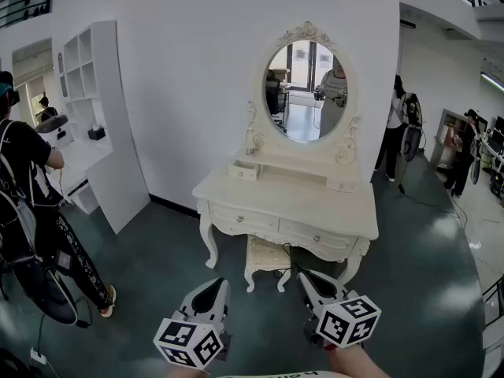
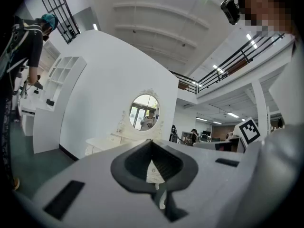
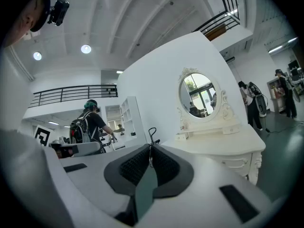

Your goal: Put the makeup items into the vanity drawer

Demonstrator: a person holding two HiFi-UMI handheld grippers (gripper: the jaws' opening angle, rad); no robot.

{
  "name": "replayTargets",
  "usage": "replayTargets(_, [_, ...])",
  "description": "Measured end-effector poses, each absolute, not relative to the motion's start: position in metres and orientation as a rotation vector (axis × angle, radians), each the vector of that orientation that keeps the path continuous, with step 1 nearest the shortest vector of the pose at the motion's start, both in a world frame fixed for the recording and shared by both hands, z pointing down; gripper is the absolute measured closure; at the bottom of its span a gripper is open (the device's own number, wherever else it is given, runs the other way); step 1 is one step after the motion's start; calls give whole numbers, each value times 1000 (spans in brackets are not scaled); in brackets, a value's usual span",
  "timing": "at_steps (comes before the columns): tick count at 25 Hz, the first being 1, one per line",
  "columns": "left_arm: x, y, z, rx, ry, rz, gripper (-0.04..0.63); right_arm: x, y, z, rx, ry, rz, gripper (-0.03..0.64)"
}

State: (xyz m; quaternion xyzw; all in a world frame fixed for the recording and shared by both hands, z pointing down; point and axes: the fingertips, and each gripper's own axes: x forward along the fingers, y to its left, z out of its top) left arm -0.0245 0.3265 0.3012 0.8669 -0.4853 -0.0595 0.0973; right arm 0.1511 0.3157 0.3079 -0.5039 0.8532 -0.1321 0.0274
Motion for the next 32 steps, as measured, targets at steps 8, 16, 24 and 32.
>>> replayTargets(8, [-42, 321, 302, 2562, -1430, -180, 588, 136, 311, 309, -1559, 2639, -411, 575])
replayTargets(16, [-70, 310, 302, 2559, -1407, -201, 588, 107, 303, 309, -1529, 2620, -455, 575])
replayTargets(24, [-83, 307, 314, 2568, -1343, -183, 588, 81, 307, 334, -1582, 2679, -499, 575])
replayTargets(32, [-87, 287, 328, 2539, -1328, -178, 588, 83, 285, 340, -1593, 2651, -531, 575])
